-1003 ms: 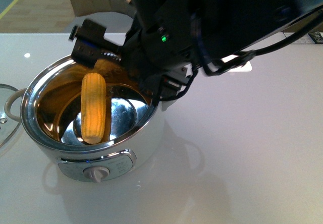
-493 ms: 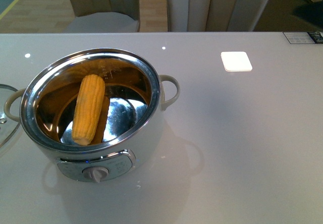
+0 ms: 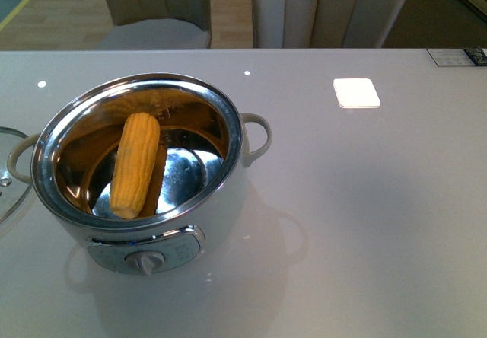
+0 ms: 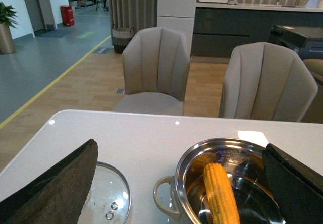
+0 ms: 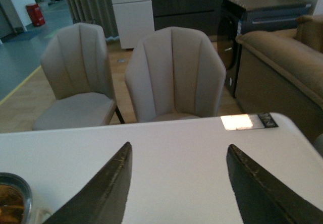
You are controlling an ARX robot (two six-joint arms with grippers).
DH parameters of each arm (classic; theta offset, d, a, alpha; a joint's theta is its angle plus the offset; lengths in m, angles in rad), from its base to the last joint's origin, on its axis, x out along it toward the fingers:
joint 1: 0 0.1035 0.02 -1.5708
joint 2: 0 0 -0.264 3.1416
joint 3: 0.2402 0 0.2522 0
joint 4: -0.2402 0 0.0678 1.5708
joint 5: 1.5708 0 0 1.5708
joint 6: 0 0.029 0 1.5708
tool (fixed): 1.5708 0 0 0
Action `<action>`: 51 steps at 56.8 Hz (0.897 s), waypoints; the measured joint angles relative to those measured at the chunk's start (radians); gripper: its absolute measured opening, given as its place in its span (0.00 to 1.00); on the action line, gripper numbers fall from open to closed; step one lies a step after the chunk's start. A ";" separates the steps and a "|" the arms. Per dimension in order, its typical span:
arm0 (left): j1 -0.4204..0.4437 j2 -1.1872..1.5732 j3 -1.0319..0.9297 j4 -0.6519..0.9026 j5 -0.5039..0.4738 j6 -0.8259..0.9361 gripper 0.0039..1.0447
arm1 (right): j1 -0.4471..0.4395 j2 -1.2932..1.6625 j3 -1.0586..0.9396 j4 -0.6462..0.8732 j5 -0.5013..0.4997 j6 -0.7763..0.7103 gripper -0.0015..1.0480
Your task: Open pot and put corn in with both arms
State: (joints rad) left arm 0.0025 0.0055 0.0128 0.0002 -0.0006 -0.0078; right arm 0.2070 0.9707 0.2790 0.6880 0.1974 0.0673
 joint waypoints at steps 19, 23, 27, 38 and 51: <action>0.000 0.000 0.000 0.000 0.000 0.000 0.93 | -0.089 -0.182 -0.144 -0.042 -0.087 -0.058 0.02; 0.000 0.000 0.000 0.000 0.000 0.000 0.93 | -0.107 -0.231 -0.170 -0.069 -0.102 -0.061 0.02; 0.000 0.000 0.000 0.000 0.000 0.000 0.93 | -0.163 -0.284 -0.193 -0.100 -0.180 -0.061 0.02; 0.000 0.000 0.000 0.000 0.000 0.000 0.93 | -0.203 -0.381 -0.223 -0.164 -0.197 -0.061 0.02; 0.000 0.000 0.000 0.000 0.000 0.000 0.93 | -0.204 -0.462 -0.261 -0.188 -0.195 -0.062 0.02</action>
State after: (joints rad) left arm 0.0025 0.0055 0.0128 0.0002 -0.0002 -0.0078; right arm 0.0032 0.5087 0.0177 0.4995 0.0029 0.0055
